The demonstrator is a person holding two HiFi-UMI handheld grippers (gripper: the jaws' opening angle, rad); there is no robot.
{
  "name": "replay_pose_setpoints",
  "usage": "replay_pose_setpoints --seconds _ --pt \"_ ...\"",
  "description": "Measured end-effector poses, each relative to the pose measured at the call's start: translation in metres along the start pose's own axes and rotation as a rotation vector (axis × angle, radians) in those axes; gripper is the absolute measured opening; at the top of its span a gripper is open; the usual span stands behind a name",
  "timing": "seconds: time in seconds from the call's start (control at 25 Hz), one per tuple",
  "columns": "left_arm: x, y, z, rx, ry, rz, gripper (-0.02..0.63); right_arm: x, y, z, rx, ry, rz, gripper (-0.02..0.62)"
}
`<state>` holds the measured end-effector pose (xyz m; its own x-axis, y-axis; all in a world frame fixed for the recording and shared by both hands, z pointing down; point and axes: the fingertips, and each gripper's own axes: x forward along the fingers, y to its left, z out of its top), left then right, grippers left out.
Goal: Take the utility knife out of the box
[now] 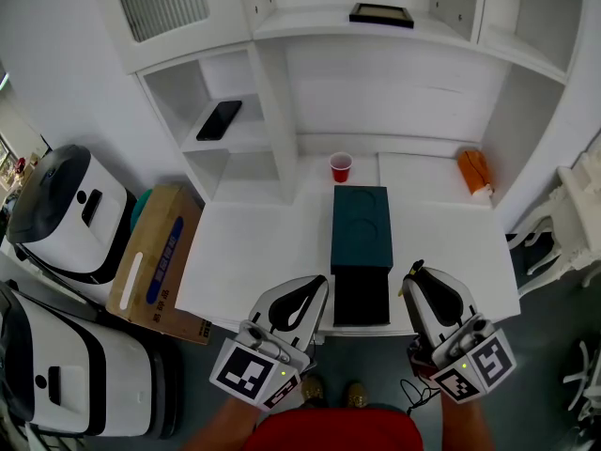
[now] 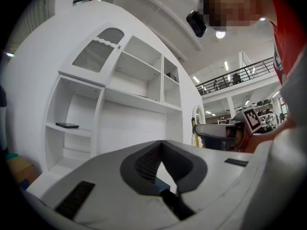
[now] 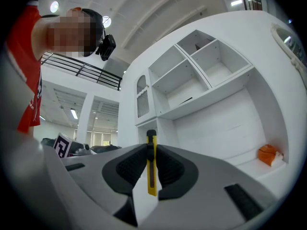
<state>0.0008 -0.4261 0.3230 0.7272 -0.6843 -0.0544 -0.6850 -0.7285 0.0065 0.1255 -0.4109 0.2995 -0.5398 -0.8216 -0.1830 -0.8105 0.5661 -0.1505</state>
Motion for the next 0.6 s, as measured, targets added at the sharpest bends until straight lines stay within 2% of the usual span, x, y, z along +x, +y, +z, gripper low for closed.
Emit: replay_pose_setpoints --seconds 0.6 --pt "-0.001 0.0035 -0.0004 0.002 -0.001 -0.001 0.006 0.0034 0.0006 -0.0015 0.003 -0.001 -0.001 0.08"
